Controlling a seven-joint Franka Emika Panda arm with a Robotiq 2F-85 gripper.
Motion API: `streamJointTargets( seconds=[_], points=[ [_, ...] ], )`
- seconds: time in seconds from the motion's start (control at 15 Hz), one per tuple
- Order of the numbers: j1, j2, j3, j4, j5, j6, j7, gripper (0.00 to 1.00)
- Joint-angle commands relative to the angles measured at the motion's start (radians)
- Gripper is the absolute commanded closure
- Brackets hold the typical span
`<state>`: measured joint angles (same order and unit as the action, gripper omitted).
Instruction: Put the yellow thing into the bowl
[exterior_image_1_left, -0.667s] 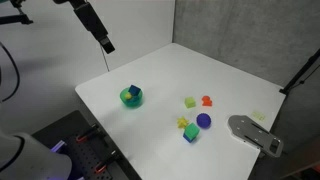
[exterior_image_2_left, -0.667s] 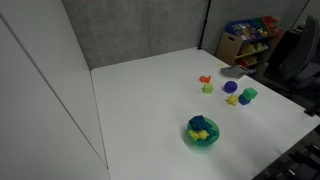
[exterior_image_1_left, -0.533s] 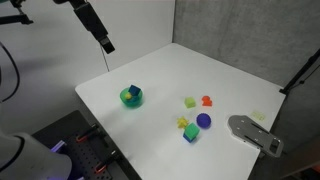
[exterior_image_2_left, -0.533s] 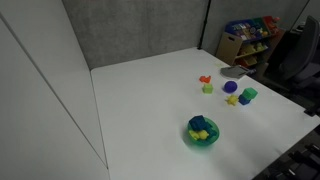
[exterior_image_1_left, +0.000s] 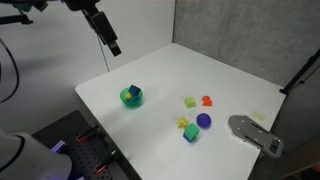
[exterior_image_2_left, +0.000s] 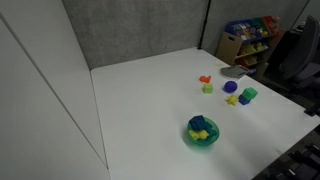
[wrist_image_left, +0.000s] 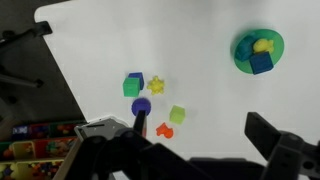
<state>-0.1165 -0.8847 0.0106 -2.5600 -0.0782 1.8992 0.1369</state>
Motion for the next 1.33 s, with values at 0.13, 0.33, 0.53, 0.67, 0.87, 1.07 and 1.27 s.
streamJointTargets(
  seconds=[0.13,0.33,0.53,0.67,0.87,1.07,1.27],
  points=[
    [0.024,0.249,-0.003,0.105,0.051,0.059,0.017,0.00],
    [0.031,0.377,-0.021,0.146,0.093,0.098,0.007,0.00],
    [0.021,0.510,-0.039,0.183,0.130,0.182,0.019,0.00],
    [0.019,0.597,-0.056,0.198,0.157,0.263,0.015,0.00],
    [0.020,0.736,-0.078,0.225,0.196,0.363,0.007,0.00],
    [0.020,0.859,-0.084,0.268,0.204,0.415,0.018,0.00],
    [0.022,0.860,-0.085,0.241,0.186,0.427,0.003,0.00]
  ],
)
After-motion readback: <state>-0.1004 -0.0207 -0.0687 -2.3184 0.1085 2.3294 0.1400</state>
